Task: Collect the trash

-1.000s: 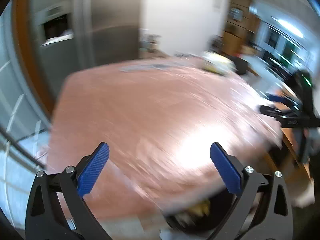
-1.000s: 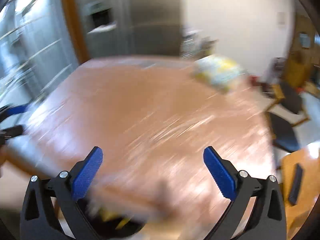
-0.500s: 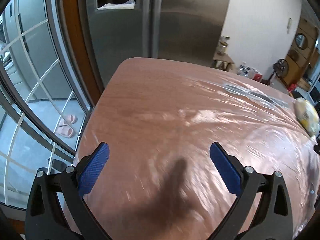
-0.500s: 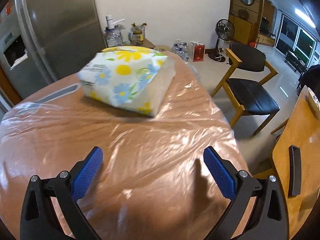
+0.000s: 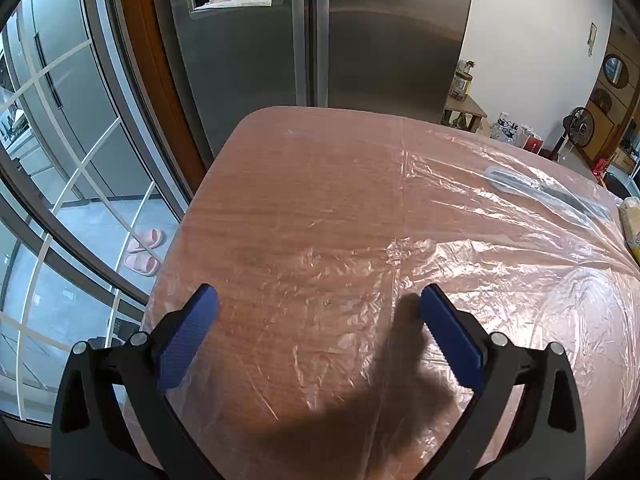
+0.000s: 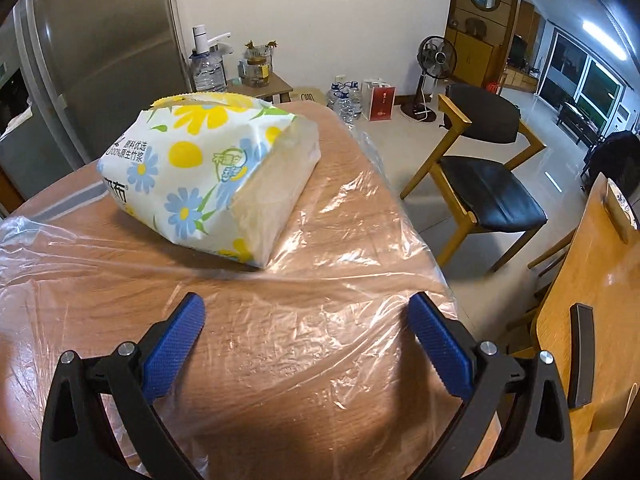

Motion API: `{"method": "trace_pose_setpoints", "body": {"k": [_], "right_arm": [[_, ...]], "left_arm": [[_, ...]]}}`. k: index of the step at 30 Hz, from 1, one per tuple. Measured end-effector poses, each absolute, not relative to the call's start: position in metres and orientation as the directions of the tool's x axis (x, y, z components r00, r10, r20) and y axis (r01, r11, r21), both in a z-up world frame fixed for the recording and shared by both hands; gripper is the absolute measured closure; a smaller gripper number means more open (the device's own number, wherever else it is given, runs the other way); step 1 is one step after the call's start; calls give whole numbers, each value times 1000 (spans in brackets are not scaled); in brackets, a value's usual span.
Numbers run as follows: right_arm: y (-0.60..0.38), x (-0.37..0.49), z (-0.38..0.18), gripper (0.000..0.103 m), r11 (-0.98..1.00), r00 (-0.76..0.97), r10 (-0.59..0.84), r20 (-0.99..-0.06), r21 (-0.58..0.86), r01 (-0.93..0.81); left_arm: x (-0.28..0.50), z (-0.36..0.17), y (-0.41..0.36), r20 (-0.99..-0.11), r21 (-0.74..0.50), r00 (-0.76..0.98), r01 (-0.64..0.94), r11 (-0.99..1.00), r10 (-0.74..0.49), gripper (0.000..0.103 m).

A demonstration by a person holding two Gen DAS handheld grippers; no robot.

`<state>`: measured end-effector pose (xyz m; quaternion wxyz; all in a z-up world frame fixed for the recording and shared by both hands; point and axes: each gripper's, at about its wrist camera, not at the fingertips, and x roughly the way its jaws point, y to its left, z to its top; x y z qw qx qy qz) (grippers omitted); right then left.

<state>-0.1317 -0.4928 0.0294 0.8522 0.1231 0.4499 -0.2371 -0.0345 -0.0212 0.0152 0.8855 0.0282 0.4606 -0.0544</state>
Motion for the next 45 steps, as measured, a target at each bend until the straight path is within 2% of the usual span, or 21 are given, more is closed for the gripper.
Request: {"method": "trace_pose_setpoints", "body": {"k": [45], "right_arm": [[-493, -133, 30, 4, 857, 482, -294, -825, -4, 515]], "left_arm": [[-31, 16, -22, -820, -4, 568, 121, 993, -73, 1]]}}
